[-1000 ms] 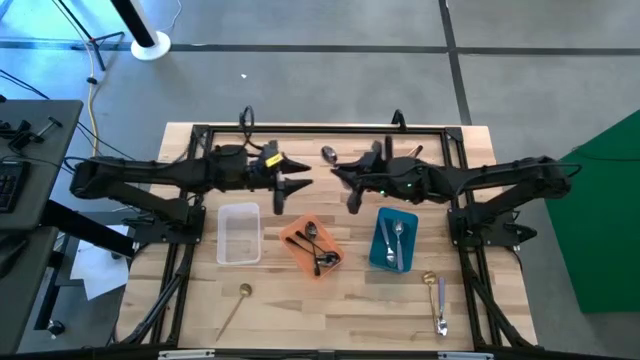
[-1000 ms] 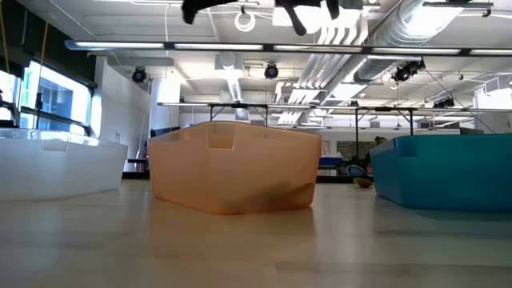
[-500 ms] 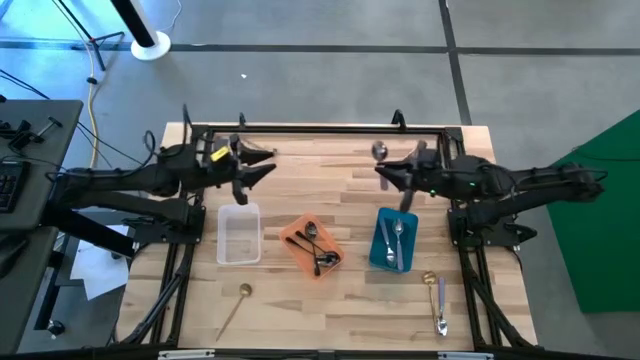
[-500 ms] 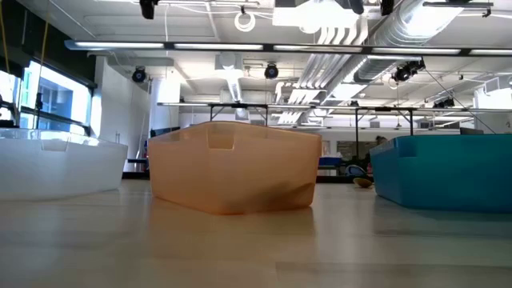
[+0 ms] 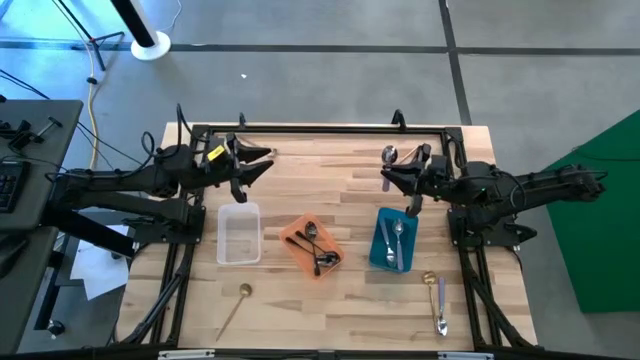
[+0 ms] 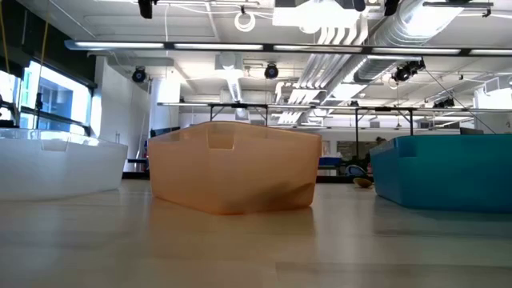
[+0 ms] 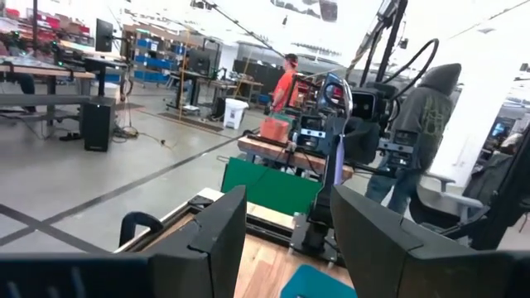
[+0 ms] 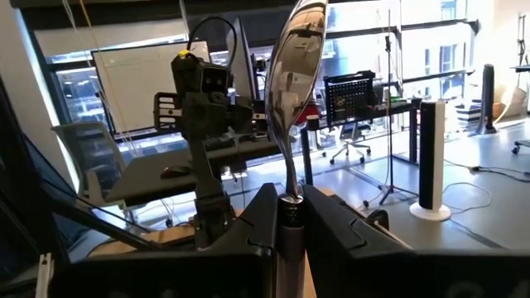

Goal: Sort silverware by color (type)
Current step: Put the left purple spoon into the blue bin

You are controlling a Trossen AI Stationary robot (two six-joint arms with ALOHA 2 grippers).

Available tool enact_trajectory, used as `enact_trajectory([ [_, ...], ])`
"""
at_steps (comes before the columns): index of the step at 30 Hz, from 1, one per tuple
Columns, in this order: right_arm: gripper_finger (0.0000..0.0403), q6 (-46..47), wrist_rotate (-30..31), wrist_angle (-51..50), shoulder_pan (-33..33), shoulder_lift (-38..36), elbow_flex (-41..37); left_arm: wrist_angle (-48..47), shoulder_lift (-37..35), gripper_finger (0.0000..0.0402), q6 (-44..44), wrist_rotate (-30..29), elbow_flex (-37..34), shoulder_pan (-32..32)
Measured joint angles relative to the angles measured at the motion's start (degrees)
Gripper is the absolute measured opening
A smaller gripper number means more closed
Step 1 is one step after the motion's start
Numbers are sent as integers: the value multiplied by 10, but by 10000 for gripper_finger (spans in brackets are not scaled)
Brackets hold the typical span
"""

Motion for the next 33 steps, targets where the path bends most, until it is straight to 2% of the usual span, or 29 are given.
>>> enact_trajectory([
  [33, 21, -11, -19, 0, 0, 3, 0, -18, 7, 165, -5, 0, 0, 0],
])
